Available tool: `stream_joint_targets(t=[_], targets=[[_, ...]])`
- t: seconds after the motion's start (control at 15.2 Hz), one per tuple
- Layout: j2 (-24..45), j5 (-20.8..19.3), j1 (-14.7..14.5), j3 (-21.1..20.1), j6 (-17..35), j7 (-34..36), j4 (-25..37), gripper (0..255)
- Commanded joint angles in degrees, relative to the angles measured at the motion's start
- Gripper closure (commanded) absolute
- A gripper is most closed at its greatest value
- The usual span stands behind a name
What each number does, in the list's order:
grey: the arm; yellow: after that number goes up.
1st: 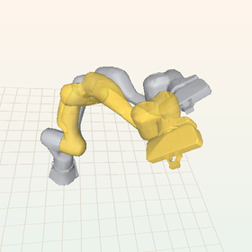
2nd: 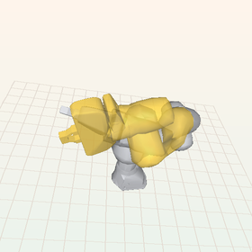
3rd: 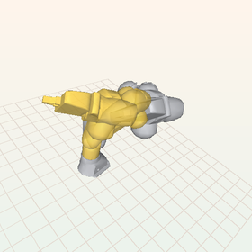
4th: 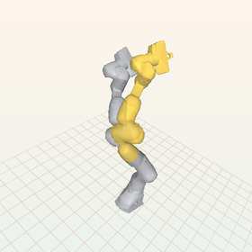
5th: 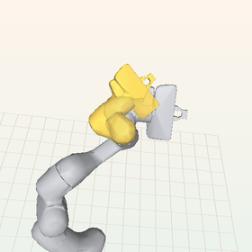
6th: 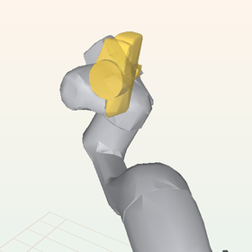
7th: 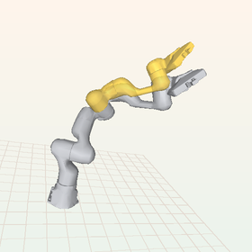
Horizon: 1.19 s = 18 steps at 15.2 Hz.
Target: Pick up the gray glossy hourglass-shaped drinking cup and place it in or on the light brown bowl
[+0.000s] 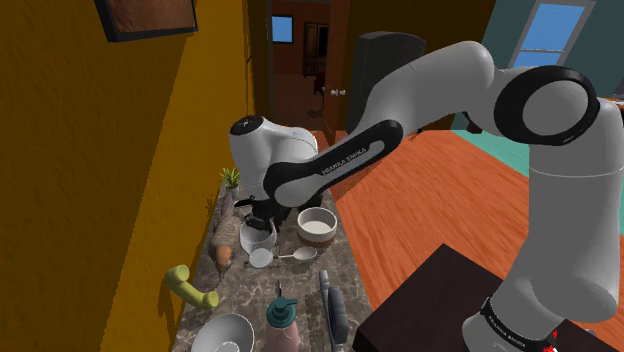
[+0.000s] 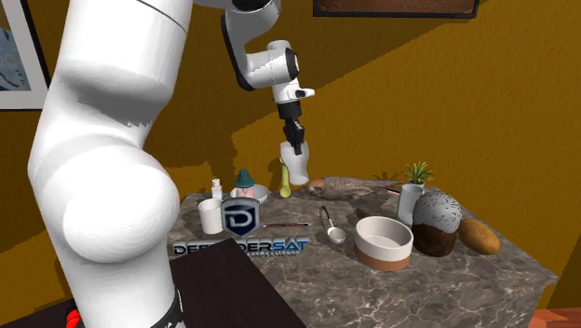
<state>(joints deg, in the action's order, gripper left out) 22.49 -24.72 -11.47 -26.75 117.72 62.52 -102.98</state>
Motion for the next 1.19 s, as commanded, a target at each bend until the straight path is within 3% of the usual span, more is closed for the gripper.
stream_joint_targets(t=[0.0, 0.53, 1.12], targets=[[-1.46, 0.59, 2.03, 0.42, 0.67, -2.48, -1.35, 255], [-6.62, 2.96, 10.02, 2.90, 3.21, -13.25, -5.79, 255], [-8.59, 4.81, 17.69, 6.63, 4.23, -25.62, -5.54, 255]])
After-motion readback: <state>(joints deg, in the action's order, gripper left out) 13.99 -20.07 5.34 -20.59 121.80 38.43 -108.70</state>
